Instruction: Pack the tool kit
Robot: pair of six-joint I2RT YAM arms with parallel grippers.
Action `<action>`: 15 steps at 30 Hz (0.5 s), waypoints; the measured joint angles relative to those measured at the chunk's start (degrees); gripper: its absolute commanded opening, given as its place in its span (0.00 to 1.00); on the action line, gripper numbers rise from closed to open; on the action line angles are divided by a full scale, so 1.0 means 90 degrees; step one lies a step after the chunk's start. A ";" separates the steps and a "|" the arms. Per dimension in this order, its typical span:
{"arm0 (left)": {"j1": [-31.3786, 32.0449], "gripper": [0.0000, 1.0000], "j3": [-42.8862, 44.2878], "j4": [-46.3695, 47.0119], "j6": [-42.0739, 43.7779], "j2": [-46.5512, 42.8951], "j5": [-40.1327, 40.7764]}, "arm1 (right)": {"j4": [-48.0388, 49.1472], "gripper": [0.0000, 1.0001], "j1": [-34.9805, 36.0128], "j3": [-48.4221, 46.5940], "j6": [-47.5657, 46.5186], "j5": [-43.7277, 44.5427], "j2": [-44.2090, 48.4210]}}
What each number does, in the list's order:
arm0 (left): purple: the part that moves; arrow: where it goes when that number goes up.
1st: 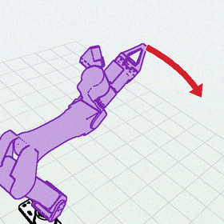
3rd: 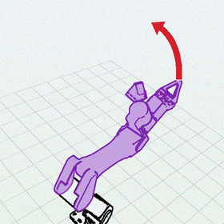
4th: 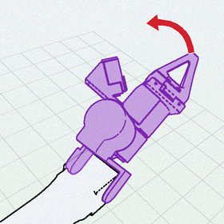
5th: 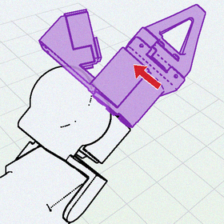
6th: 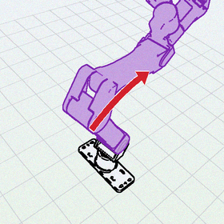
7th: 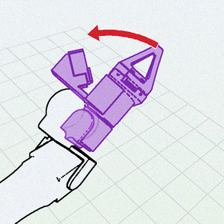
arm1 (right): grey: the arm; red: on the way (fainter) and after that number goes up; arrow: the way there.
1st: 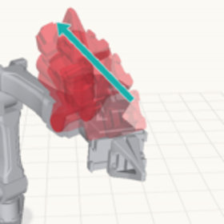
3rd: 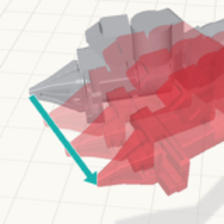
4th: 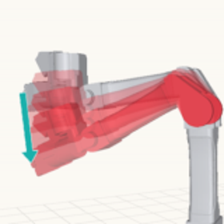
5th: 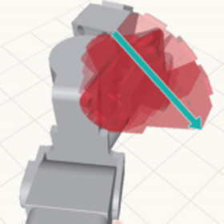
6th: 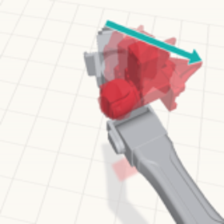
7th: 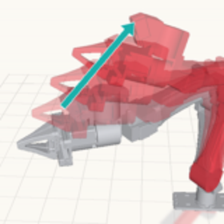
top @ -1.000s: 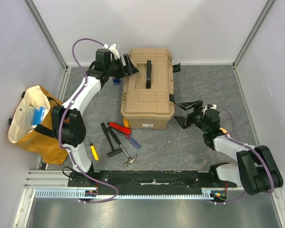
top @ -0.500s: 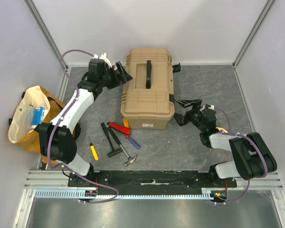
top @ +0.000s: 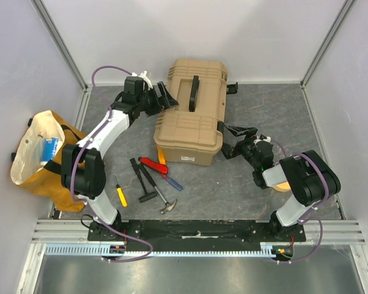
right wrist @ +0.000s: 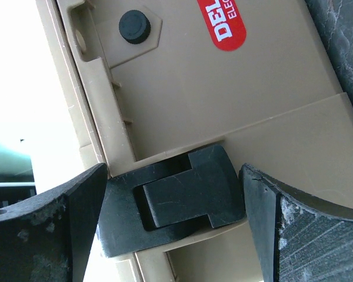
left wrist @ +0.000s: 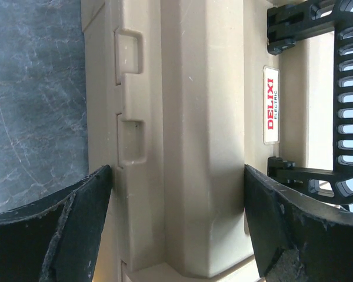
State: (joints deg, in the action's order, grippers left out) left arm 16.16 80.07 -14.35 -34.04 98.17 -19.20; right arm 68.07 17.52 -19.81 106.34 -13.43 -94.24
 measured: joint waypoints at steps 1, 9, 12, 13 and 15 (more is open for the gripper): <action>0.0000 0.85 0.0034 0.0051 0.0000 0.0053 -0.0010 | 0.0024 0.98 0.0000 0.0000 0.0022 0.0002 -0.0015; 0.0024 0.84 0.0345 0.0177 -0.0002 0.0374 -0.0044 | 0.0024 0.87 0.0000 0.0005 0.0061 0.0053 -0.0005; 0.0058 0.84 0.0401 0.0265 -0.0002 0.0454 -0.0036 | 0.0015 0.71 0.0000 0.0053 0.0041 0.0107 0.0012; 0.0061 0.84 0.0406 0.0287 -0.0002 0.0469 -0.0036 | 0.0017 0.66 0.0000 0.0056 0.0034 0.0114 0.0019; 0.0068 0.84 0.0408 0.0328 -0.0002 0.0486 -0.0032 | 0.0017 0.57 0.0000 0.0056 0.0015 0.0119 0.0019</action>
State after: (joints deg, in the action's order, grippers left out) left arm 16.78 83.74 -11.40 -34.06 102.54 -19.49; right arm 68.23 17.52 -19.31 106.48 -12.36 -94.06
